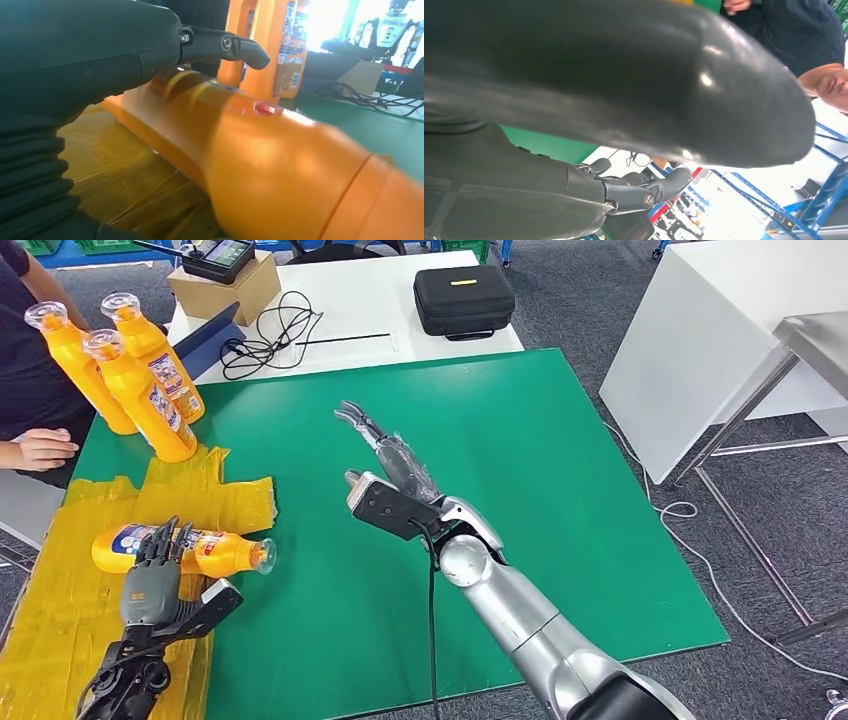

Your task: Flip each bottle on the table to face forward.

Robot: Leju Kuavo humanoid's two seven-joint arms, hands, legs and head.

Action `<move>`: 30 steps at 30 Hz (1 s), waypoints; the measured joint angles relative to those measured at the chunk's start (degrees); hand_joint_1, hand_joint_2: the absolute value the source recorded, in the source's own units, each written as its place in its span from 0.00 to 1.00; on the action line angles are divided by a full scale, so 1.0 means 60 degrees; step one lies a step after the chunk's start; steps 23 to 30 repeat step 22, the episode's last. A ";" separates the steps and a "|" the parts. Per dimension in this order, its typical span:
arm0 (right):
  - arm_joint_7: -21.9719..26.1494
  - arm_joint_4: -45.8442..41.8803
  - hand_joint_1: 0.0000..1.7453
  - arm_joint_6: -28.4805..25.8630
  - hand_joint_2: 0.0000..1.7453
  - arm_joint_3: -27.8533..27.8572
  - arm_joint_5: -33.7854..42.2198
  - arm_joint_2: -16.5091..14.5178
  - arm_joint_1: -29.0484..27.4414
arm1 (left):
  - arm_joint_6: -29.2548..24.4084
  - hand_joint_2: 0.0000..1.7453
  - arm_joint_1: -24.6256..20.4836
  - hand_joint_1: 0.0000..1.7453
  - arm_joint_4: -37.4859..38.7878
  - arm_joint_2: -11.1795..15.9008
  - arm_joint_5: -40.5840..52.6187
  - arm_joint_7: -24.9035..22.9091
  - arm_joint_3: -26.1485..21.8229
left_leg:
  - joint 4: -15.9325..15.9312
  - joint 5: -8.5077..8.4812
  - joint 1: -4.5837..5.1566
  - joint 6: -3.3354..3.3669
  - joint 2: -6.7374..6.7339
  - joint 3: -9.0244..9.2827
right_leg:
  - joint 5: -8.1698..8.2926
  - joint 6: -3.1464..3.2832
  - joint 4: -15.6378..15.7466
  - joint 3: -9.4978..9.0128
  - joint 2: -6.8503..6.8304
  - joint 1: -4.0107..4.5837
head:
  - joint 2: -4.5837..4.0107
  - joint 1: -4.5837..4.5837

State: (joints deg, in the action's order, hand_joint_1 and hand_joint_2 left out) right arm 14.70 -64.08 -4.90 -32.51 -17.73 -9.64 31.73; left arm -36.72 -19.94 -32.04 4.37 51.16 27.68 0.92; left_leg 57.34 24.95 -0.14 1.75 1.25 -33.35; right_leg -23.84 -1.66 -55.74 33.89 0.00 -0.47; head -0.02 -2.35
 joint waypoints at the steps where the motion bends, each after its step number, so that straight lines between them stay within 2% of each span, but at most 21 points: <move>1: 0.0013 0.0024 0.00 -0.0007 0.00 -0.0001 -0.0005 0.0000 0.0000 | 0.0198 0.00 0.0052 0.00 -0.0125 0.0003 -0.0443 0.0056 0.0108 | 0.0000 0.0000 0.0000 0.0000 0.0001 0.0004 | 0.0000 0.0000 0.0000 -0.0004 -0.0002 0.0000 | 0.0000 0.0001; 4: 0.0010 0.0061 0.00 -0.0065 0.00 -0.0002 -0.0077 0.0021 -0.0017 | 0.0984 0.00 0.0442 0.00 -0.1105 0.0030 -0.2241 0.0112 0.0438 | -0.0001 -0.0001 -0.0001 -0.0001 -0.0004 0.0011 | 0.0000 0.0000 0.0000 -0.0006 -0.0001 0.0002 | 0.0000 0.0002; 6: 0.0005 0.0061 0.00 -0.0090 0.00 -0.0002 -0.0127 0.0061 -0.0057 | 0.1481 0.00 0.0844 0.00 -0.2138 0.0087 -0.3269 -0.0132 0.0688 | 0.0000 -0.0003 -0.0001 -0.0001 -0.0004 0.0010 | 0.0000 0.0000 0.0000 -0.0004 -0.0002 0.0003 | 0.0000 0.0000; 9: 0.0005 0.0061 0.00 -0.0097 0.00 -0.0002 -0.0152 0.0104 -0.0117 | 0.1779 0.00 0.1348 0.00 -0.3286 0.0196 -0.3691 -0.0458 0.1025 | 0.0001 -0.0006 -0.0002 -0.0002 -0.0003 0.0001 | 0.0000 0.0000 -0.0001 0.0005 -0.0001 0.0004 | 0.0000 -0.0001; 12: 0.0005 0.0061 0.00 -0.0098 0.00 -0.0003 -0.0153 0.0119 -0.0130 | 0.1821 0.00 0.1645 0.00 -0.3897 0.0262 -0.3791 -0.0523 0.1250 | 0.0002 -0.0006 -0.0002 -0.0002 -0.0006 -0.0008 | 0.0000 0.0000 -0.0001 0.0015 0.0001 0.0003 | 0.0000 -0.0003; 19: 0.0005 0.0061 0.00 -0.0098 0.00 -0.0002 -0.0155 0.0137 -0.0132 | 0.1821 0.00 0.1962 0.00 -0.4498 0.0336 -0.3827 -0.0561 0.1504 | 0.0003 -0.0005 -0.0001 -0.0003 -0.0010 -0.0038 | 0.0000 -0.0001 -0.0001 0.0049 0.0004 0.0003 | 0.0000 -0.0001; 30: 0.0005 0.0061 0.00 -0.0098 0.00 -0.0003 -0.0157 0.0138 -0.0133 | 0.1821 0.00 0.1997 0.00 -0.4581 0.0347 -0.3827 -0.0568 0.1525 | 0.0003 -0.0005 -0.0002 -0.0003 -0.0011 -0.0046 | 0.0000 -0.0001 -0.0001 0.0058 0.0004 0.0004 | 0.0000 -0.0001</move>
